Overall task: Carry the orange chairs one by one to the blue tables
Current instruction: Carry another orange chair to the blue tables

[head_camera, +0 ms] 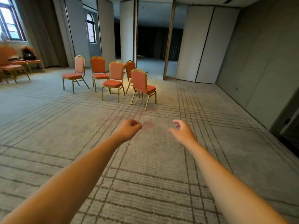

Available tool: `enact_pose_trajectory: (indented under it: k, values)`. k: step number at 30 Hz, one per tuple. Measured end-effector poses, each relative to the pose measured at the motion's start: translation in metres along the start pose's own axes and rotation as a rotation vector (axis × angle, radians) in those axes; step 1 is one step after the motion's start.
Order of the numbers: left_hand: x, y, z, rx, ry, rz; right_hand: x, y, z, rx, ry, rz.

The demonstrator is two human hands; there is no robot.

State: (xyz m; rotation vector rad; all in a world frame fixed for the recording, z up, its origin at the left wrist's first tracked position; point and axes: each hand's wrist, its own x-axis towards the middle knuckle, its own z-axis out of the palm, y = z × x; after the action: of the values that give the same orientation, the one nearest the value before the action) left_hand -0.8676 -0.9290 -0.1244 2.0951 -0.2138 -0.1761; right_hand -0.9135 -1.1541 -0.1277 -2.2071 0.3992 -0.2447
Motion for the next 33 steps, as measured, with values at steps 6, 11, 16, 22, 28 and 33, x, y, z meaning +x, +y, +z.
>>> enact_pose_trajectory:
  k: [6, 11, 16, 22, 28, 33]
  values:
    - [0.169, -0.006, 0.011, 0.044, 0.001, -0.027, 0.17, 0.008, 0.031, 0.009, -0.019, 0.018]
    - [0.323, 0.007, 0.017, 0.022, 0.058, -0.046, 0.329, 0.001, 0.042, 0.027, -0.068, -0.024]
    - [0.457, 0.02, 0.028, 0.007, 0.086, -0.045, 0.475, -0.005, 0.046, 0.013, -0.108, -0.06]
    - [0.591, 0.012, 0.038, 0.034, 0.106, -0.102, 0.617, 0.003, 0.073, -0.025, -0.174, -0.045]
    - [0.754, 0.003, 0.033, 0.055, 0.127, -0.101, 0.777, -0.009, 0.111, 0.001, -0.18, -0.062]
    - [0.907, 0.008, 0.011, 0.042, 0.152, -0.08, 0.918, -0.039, 0.141, 0.003, -0.187, -0.082]
